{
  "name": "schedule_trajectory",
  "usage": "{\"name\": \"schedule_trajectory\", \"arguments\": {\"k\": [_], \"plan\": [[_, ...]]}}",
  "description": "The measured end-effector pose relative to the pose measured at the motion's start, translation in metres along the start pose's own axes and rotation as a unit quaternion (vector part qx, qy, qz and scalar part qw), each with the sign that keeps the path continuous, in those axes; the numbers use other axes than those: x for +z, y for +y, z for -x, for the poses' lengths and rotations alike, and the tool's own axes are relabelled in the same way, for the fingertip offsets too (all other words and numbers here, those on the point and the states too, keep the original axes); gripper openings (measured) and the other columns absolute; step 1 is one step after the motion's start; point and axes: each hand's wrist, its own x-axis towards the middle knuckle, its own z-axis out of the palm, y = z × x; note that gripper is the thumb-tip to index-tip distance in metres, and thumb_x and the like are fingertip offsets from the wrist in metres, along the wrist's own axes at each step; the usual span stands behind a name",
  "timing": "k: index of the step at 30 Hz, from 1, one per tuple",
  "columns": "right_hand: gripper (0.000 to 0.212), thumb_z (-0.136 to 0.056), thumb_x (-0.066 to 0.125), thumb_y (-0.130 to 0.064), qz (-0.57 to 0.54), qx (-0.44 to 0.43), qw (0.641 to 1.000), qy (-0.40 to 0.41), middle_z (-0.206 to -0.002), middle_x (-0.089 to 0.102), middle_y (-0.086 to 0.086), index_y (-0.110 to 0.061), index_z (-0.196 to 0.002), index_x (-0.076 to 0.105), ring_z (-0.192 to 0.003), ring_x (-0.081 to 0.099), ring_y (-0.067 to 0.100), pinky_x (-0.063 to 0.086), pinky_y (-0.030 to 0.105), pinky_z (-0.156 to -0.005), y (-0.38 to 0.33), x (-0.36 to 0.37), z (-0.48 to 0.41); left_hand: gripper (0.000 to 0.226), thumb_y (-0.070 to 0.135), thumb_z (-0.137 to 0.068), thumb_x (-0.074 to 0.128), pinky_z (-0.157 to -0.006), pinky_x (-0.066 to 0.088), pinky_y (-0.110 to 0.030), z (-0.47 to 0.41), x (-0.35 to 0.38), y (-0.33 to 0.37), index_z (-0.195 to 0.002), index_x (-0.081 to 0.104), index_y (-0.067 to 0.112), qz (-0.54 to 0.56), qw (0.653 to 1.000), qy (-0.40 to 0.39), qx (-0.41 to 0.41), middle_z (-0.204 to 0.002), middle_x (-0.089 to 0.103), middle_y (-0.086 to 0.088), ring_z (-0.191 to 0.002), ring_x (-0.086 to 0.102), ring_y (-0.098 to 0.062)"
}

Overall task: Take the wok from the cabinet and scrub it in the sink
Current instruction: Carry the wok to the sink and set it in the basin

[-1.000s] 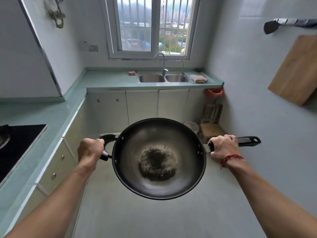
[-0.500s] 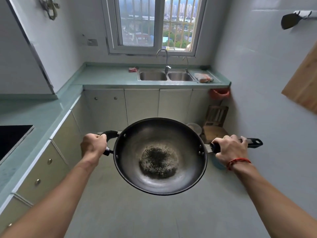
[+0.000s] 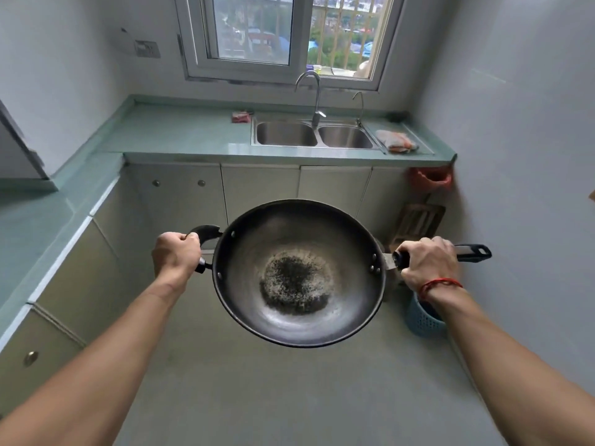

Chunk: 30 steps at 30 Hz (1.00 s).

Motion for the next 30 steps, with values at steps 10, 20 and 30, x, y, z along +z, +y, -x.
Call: {"name": "schedule_trajectory", "arguments": {"k": [10, 20, 30], "plan": [[0.020, -0.075, 0.065, -0.024, -0.008, 0.017, 1.000, -0.007, -0.091, 0.066, 0.006, -0.030, -0.093, 0.072, -0.096, 0.053, 0.029, 0.033, 0.036, -0.094, -0.009, 0.042, -0.146, 0.032, 0.013, -0.083, 0.047, -0.051, 0.040, -0.025, -0.112, 0.085, 0.060, -0.075, 0.069, -0.009, -0.001, 1.000, -0.015, 0.003, -0.059, 0.065, -0.011, -0.052, 0.058, -0.022], [0.023, -0.073, 0.064, -0.022, -0.027, -0.002, 0.999, -0.032, -0.092, 0.068, 0.006, -0.030, -0.093, 0.073, -0.097, 0.053, 0.030, 0.034, 0.037, -0.092, -0.003, 0.085, -0.314, 0.026, 0.007, -0.075, 0.043, -0.064, 0.056, -0.034, -0.205, 0.188, 0.122, -0.057, 0.058, -0.005, 0.058, 0.998, -0.013, -0.020, -0.032, 0.052, -0.002, -0.048, 0.056, -0.030], [0.022, -0.080, 0.064, -0.021, -0.034, -0.021, 0.998, -0.038, -0.097, 0.068, 0.008, -0.029, -0.099, 0.072, -0.099, 0.053, 0.030, 0.036, 0.038, -0.094, -0.029, 0.115, -0.457, 0.029, 0.006, -0.084, 0.042, -0.041, 0.039, -0.012, -0.307, 0.259, 0.170, -0.062, 0.058, -0.003, 0.040, 0.998, 0.038, -0.024, -0.047, 0.056, -0.012, -0.038, 0.053, -0.009]]}}
